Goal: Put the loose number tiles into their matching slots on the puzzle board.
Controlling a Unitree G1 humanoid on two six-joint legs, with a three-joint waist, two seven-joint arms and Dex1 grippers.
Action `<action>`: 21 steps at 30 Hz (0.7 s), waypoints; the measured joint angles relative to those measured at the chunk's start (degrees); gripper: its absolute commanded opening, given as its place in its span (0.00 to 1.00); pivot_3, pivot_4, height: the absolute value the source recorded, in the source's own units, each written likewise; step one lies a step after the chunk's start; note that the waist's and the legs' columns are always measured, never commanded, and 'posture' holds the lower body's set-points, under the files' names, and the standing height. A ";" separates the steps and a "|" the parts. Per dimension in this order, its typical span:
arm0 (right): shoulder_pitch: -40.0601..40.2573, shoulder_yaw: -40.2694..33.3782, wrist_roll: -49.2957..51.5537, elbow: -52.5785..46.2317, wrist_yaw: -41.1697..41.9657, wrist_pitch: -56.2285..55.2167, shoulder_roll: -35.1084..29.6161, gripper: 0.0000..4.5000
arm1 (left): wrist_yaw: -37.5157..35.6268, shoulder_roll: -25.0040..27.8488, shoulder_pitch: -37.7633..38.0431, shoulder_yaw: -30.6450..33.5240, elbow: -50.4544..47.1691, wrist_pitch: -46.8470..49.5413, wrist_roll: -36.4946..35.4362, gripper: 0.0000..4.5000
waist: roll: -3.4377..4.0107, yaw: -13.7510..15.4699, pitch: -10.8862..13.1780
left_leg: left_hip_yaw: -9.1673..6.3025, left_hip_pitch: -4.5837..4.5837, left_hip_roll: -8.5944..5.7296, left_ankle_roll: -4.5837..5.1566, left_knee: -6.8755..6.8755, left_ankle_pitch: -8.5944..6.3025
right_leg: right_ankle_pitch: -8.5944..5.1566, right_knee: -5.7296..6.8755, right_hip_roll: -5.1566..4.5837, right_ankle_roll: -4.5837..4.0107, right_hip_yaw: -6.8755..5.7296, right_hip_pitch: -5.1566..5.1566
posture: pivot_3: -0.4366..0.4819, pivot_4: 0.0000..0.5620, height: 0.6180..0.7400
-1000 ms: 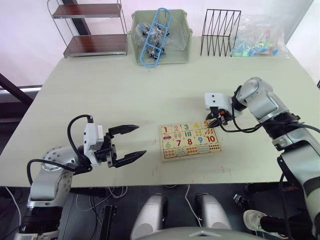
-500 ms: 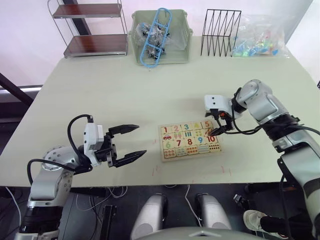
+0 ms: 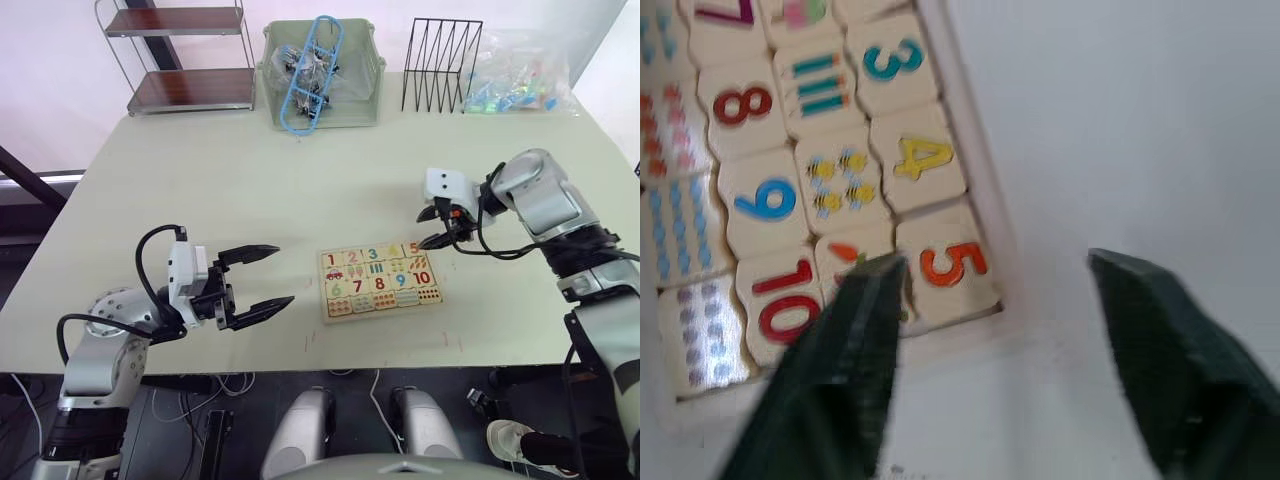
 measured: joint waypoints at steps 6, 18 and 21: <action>2.69 -4.22 3.01 -0.65 -4.77 0.14 0.92 0.00 | -0.18 0.00 -0.71 -0.02 1.07 0.02 0.01 1.00 | 0.00 0.01 0.00 | 0.00 0.00 0.00 0.01 0.00 -0.01 | 0.00 0.00 0.00 0.00 0.01 -0.01 | 0.48 0.27 1.00; 17.48 -15.27 12.36 -11.71 -16.27 0.78 4.05 0.00 | -0.19 0.03 -0.39 0.02 1.07 0.10 -0.03 1.00 | -0.01 0.09 -0.01 | -0.02 0.01 0.01 0.03 -0.04 -0.02 | 0.00 0.00 -0.01 -0.01 0.02 0.01 | 0.48 0.27 1.00; 21.33 -15.79 13.72 -12.68 -18.35 0.30 4.90 0.00 | -0.16 0.05 -0.29 0.03 1.07 0.11 -0.04 1.00 | -0.01 0.08 0.00 | 0.02 0.01 0.00 0.04 -0.02 -0.02 | 0.00 0.00 -0.02 0.00 0.05 0.01 | 0.48 0.27 1.00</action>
